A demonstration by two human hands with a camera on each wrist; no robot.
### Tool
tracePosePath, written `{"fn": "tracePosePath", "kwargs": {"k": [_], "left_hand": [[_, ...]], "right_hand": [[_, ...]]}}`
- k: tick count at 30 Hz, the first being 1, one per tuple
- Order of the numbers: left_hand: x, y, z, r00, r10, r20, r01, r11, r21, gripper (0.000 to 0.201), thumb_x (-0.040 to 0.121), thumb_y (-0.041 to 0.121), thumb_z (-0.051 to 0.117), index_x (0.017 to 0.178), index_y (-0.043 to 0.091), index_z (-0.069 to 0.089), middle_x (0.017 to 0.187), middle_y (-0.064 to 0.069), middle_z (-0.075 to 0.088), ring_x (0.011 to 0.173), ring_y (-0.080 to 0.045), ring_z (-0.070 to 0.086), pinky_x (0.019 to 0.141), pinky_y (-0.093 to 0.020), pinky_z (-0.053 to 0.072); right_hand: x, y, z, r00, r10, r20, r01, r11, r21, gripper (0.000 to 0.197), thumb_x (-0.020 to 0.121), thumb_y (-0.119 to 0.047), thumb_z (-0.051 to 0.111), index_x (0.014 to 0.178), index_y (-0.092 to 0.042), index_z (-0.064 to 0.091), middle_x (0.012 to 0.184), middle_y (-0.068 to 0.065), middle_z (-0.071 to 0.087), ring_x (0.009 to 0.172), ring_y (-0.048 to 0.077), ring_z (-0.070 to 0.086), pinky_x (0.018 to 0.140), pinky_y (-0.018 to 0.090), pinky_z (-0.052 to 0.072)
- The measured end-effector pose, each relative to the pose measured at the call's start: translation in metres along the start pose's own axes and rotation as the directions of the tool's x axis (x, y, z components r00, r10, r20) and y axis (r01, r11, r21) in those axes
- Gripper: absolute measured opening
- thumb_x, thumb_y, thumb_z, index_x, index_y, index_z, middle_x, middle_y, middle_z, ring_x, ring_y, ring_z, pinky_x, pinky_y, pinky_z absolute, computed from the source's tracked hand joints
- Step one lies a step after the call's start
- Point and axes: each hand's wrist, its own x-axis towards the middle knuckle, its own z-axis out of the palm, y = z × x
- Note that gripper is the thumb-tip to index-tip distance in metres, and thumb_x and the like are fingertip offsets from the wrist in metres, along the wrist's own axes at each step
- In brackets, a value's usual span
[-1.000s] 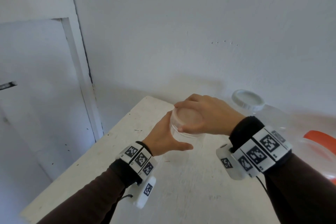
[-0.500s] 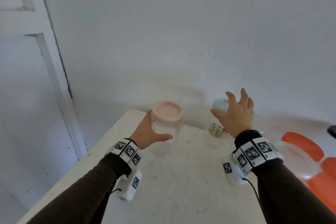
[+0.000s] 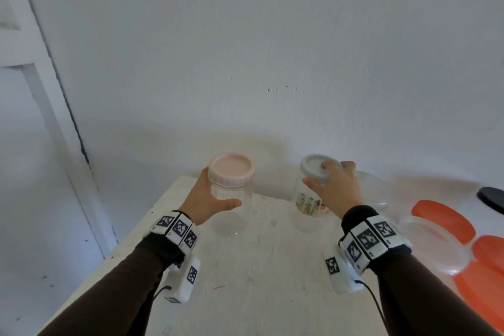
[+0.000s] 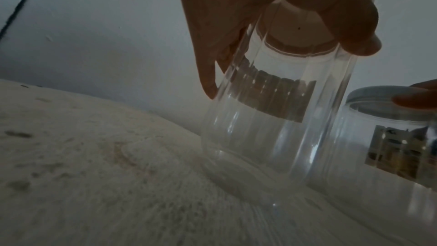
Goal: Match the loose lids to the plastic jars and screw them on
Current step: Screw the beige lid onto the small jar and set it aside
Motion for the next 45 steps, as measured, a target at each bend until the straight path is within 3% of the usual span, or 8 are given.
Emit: {"fn": "tracePosePath", "kwargs": {"k": [9, 15, 22, 24, 27, 34, 41, 45], "left_hand": [[0.021, -0.010, -0.022, 0.998, -0.028, -0.065, 0.030, 0.999, 0.027, 0.095, 0.065, 0.024, 0.083, 0.139, 0.014, 0.025, 0.137, 0.000, 0.038, 0.119, -0.009, 0.036, 0.100, -0.024, 0.029], [0.027, -0.019, -0.043, 0.991, -0.039, -0.127, 0.044, 0.998, 0.040, 0.093, 0.066, 0.020, 0.083, 0.139, 0.012, 0.026, 0.138, -0.004, 0.039, 0.115, -0.009, 0.036, 0.098, -0.025, 0.030], [0.040, -0.037, -0.067, 0.978, -0.088, -0.189, 0.089, 0.996, 0.000, 0.093, 0.066, 0.020, 0.082, 0.139, 0.013, 0.026, 0.129, 0.002, 0.040, 0.115, -0.012, 0.038, 0.097, -0.027, 0.031], [0.044, -0.041, -0.070, 0.976, -0.097, -0.195, 0.095, 0.995, -0.019, 0.093, 0.066, 0.020, 0.083, 0.139, 0.014, 0.025, 0.127, 0.004, 0.039, 0.116, -0.012, 0.038, 0.099, -0.027, 0.031], [0.049, -0.046, -0.073, 0.975, -0.100, -0.199, 0.093, 0.995, -0.046, 0.093, 0.066, 0.019, 0.082, 0.139, 0.013, 0.024, 0.127, 0.004, 0.039, 0.117, -0.012, 0.037, 0.100, -0.028, 0.031], [0.058, -0.050, -0.082, 0.976, -0.108, -0.187, 0.098, 0.993, -0.059, 0.090, 0.069, 0.015, 0.080, 0.139, 0.014, 0.024, 0.126, 0.005, 0.039, 0.117, -0.010, 0.036, 0.098, -0.026, 0.029], [0.063, -0.054, -0.087, 0.979, -0.098, -0.179, 0.081, 0.992, -0.099, 0.091, 0.068, 0.012, 0.081, 0.139, 0.015, 0.023, 0.131, 0.003, 0.037, 0.120, -0.010, 0.035, 0.099, -0.026, 0.029], [0.060, -0.054, -0.090, 0.988, -0.067, -0.139, 0.055, 0.995, -0.088, 0.107, 0.067, 0.015, 0.081, 0.145, 0.017, 0.007, 0.140, 0.001, 0.029, 0.126, -0.008, 0.029, 0.109, -0.030, 0.026]], "right_hand": [[-0.011, -0.044, 0.026, 0.959, -0.242, 0.147, 0.228, 0.968, 0.109, 0.064, 0.080, -0.043, 0.067, 0.133, -0.016, 0.042, 0.136, 0.008, 0.023, 0.115, 0.028, 0.043, 0.099, 0.039, 0.043], [-0.005, -0.071, 0.053, 0.915, -0.330, 0.230, 0.295, 0.939, 0.175, 0.073, 0.077, -0.026, 0.074, 0.137, -0.021, 0.033, 0.133, 0.006, 0.023, 0.116, 0.024, 0.042, 0.102, 0.031, 0.039], [0.006, -0.089, 0.084, 0.924, -0.353, 0.150, 0.310, 0.917, 0.249, 0.076, 0.078, -0.025, 0.073, 0.138, -0.024, 0.027, 0.135, 0.002, 0.025, 0.118, 0.022, 0.042, 0.098, 0.028, 0.043], [0.008, -0.093, 0.092, 0.932, -0.344, 0.112, 0.296, 0.904, 0.307, 0.085, 0.077, -0.023, 0.074, 0.142, -0.021, 0.019, 0.139, 0.001, 0.025, 0.124, 0.019, 0.038, 0.095, 0.020, 0.039], [0.010, -0.097, 0.102, 0.947, -0.307, 0.090, 0.249, 0.883, 0.398, 0.097, 0.076, -0.019, 0.075, 0.146, -0.017, 0.008, 0.143, 0.000, 0.026, 0.131, 0.016, 0.031, 0.101, 0.021, 0.031], [0.017, -0.104, 0.119, 0.960, -0.257, 0.113, 0.174, 0.860, 0.480, 0.082, 0.073, -0.020, 0.077, 0.138, -0.018, 0.027, 0.129, -0.004, 0.037, 0.109, 0.003, 0.036, 0.094, 0.016, 0.033], [0.019, -0.108, 0.124, 0.961, -0.257, 0.105, 0.176, 0.857, 0.485, 0.083, 0.073, -0.021, 0.077, 0.137, -0.018, 0.026, 0.126, -0.007, 0.035, 0.107, 0.003, 0.036, 0.091, 0.015, 0.032], [0.018, -0.106, 0.120, 0.959, -0.240, 0.150, 0.129, 0.844, 0.520, 0.089, 0.073, -0.025, 0.078, 0.141, -0.019, 0.021, 0.137, -0.003, 0.035, 0.117, 0.008, 0.040, 0.092, 0.016, 0.035]]}}
